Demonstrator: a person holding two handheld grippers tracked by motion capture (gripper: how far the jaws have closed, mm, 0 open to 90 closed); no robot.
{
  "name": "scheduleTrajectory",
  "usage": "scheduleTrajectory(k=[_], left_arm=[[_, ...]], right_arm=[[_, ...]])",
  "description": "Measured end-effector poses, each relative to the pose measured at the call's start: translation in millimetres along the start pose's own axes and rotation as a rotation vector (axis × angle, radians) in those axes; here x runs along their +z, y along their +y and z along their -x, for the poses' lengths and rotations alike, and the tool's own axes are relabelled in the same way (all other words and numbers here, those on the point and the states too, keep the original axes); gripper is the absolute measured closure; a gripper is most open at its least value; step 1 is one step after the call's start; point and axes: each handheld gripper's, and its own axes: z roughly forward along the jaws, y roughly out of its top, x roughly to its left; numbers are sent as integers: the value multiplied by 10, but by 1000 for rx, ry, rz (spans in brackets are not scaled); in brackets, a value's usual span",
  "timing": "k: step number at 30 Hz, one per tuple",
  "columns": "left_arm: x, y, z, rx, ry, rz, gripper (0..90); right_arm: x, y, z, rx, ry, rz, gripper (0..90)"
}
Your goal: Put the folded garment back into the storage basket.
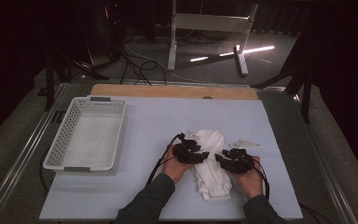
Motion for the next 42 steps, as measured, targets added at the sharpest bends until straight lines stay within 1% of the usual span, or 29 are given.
scheduleTrajectory(k=[1,2,3,5,7,9,10,11,13,14,15,16,18,22,27,28,29,30,31,34,35,36,37,38,39,40,41,42], left_arm=[[0,0,0,0,0,0,525],[-2,-2,2,0,0,0,525],[-4,-3,4,1,0,1,525],[-9,-5,4,-3,-2,2,524],[-12,-5,1,-4,-2,3,524],[-11,-8,3,-6,-3,3,521],[-13,-11,6,-4,-1,2,521],[-13,-11,6,-4,-1,2,521],[-12,-12,6,-5,-3,0,520],[-12,-14,5,-3,-3,-2,521],[-12,-16,6,0,-3,-4,521],[-11,-18,7,2,-2,-6,521],[-11,-22,9,3,-3,-8,520],[-20,-29,7,-1,2,-11,520],[-36,-35,-7,-4,-2,-12,520],[-52,-34,-17,-20,-15,-1,499],[-52,-34,-17,-20,-15,-1,476],[-64,-33,-23,-32,-29,17,448],[-82,-31,-30,-37,-28,29,448],[-126,-25,-58,-51,8,56,362],[-142,-24,-89,-56,36,60,296],[-142,-24,-89,-56,36,60,275],[-141,-25,-107,-70,47,56,275],[-116,-31,-133,-86,56,30,218],[-116,-31,-133,-86,56,30,217],[-96,-39,-142,-92,50,14,217],[-54,-61,-144,-86,54,-18,206],[-54,-61,-144,-86,54,-18,204]], right_arm=[[6,-1,-6,-5,-2,0,661],[6,-1,-6,-5,-2,0,661],[5,-3,-10,-4,-7,-5,758],[-2,-6,-11,-4,-8,-17,822],[-12,-9,-7,-8,-10,-23,840],[-33,-18,-2,-13,-19,-29,844],[-53,-35,11,-18,-31,-33,847],[-53,-35,11,-18,-31,-33,847],[-65,-62,36,-9,-38,-35,850],[-59,-107,78,8,-34,-52,848],[-59,-107,78,8,-34,-52,848],[-61,-125,89,17,-38,-58,847],[-84,-144,119,13,-42,-59,845],[-95,-154,127,16,-56,-68,846],[-106,-161,151,24,-66,-70,840],[-115,-167,154,23,-68,-72,829],[-115,-167,154,23,-68,-72,829],[-120,-177,151,22,-70,-74,821],[-120,-177,151,22,-70,-74,821],[-134,-182,141,19,-70,-76,822],[-135,-181,141,11,-69,-74,822],[-135,-181,141,11,-69,-74,822],[-134,-181,136,12,-68,-75,822],[-134,-181,127,9,-65,-77,828],[-134,-181,127,9,-65,-77,828],[-134,-180,124,8,-64,-77,829],[-136,-179,120,3,-64,-75,832],[-136,-179,120,3,-64,-75,832]])
